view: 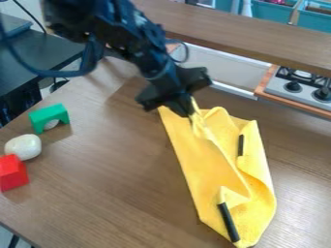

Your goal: Unfold the cloth from top right to top left

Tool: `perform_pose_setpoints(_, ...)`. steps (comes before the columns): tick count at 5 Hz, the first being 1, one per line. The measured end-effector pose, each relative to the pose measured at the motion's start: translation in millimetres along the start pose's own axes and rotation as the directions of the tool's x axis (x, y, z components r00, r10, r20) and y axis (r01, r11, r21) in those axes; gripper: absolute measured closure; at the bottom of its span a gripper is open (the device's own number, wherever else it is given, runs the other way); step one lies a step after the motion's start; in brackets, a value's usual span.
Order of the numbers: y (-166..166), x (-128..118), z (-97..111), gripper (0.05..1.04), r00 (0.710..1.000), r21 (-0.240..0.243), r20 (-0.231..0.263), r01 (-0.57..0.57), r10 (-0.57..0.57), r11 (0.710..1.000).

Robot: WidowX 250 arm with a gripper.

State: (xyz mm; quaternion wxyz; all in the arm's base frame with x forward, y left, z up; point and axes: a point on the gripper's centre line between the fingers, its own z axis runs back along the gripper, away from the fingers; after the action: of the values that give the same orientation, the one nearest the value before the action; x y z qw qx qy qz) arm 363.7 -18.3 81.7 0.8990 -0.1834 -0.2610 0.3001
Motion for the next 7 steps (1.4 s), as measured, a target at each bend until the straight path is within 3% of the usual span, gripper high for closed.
perform_pose_setpoints(1,22,3,16,1.035,0.999,-0.005,-0.033,0.007,-0.007,1.0)
perform_pose_setpoints(2,39,-2,20,1.035,0.995,0.012,-0.091,0.036,-0.035,0.999)
perform_pose_setpoints(3,49,-1,25,1.035,0.992,0.028,-0.114,0.058,-0.055,0.998)
perform_pose_setpoints(4,61,-2,28,1.035,0.989,0.066,-0.141,0.065,-0.055,0.996)
perform_pose_setpoints(6,85,-11,17,1.035,0.967,0.188,-0.248,0.109,-0.06,0.976)
perform_pose_setpoints(7,93,-10,12,1.035,0.969,0.258,-0.235,0.136,-0.074,0.956)
